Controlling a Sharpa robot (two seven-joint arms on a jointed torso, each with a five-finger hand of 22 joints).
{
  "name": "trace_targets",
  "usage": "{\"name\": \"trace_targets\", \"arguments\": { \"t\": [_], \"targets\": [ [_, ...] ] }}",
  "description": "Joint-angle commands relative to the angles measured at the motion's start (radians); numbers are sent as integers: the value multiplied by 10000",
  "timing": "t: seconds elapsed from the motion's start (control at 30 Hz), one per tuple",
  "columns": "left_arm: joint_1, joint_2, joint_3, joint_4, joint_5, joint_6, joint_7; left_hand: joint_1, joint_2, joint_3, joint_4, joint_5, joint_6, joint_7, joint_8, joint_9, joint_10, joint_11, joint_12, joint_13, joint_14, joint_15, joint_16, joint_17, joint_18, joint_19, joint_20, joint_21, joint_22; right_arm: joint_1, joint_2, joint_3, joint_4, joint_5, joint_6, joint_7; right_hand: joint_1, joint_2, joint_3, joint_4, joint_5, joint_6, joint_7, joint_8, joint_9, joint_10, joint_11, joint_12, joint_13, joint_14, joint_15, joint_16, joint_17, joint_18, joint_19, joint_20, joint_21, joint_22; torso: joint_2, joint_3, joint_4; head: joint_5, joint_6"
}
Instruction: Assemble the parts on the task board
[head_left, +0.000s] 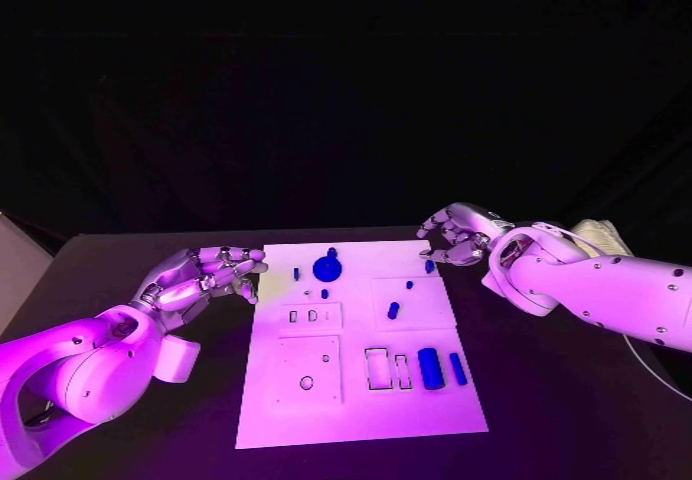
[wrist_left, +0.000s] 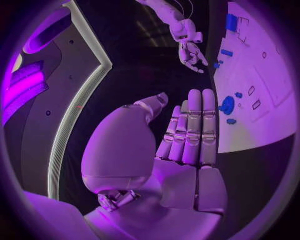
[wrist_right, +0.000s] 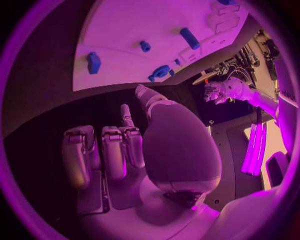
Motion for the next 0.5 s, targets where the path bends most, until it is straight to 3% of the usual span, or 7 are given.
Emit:
{"name": "trace_targets", "arguments": {
  "t": [0.03, 0.13, 0.27, 0.5],
  "targets": [
    [14, 50, 6, -20, -36, 181, 72, -13, 58, 45, 2, -51, -76, 24, -66, 8, -85, -19, 20, 10, -68, 15, 69, 16, 120, -78, -21, 66, 8, -4, -223, -14, -246, 736, 1004, 1126, 188, -45, 2, -113, -72, -25, 46, -69, -20, 668, 90, -44, 2234, 989, 90, 22, 2411, -66, 1064, 67, 44, 2635, -1, 58, -12, -10, 1],
    [14, 71, 6, -46, -42, 191, 71, -10, 56, 46, -2, -51, -76, 23, -66, 9, -85, -20, 21, 11, -71, 15, 70, 16, 120, -83, -20, 70, 11, -31, -338, -30, -415, 603, 1150, 1248, 312, -96, -10, -200, -124, -54, 59, -98, -37, 638, 103, -78, 2205, 990, 100, 23, 2414, -66, 1064, 76, 44, 2635, 2, 70, -31, -1, -14],
    [14, 96, 6, -89, -62, 201, 66, -10, 56, 46, -2, -51, -76, 23, -66, 9, -85, -20, 21, 11, -71, 15, 70, 16, 120, -83, -20, 70, 11, -100, -373, -50, -641, 469, 1205, 1323, 415, -126, -100, -255, -148, -330, 99, -288, -116, 565, 140, -159, 2136, 990, 130, 24, 2419, -66, 1064, 101, 44, 2635, -2, 47, 8, 6, -32],
    [14, 113, 6, -132, -80, 208, 64, -8, 53, 45, -5, -51, -77, 23, -67, 10, -86, -20, 22, 11, -75, 15, 71, 16, 120, -87, -20, 74, 14, -255, -197, -70, -1075, 350, 1168, 1276, 400, -117, -118, -240, -144, -329, 105, -293, -117, 571, 144, -153, 2142, 991, 134, 26, 2426, -66, 1064, 105, 44, 2635, 7, 28, 2, -48, -79]
  ]
}}
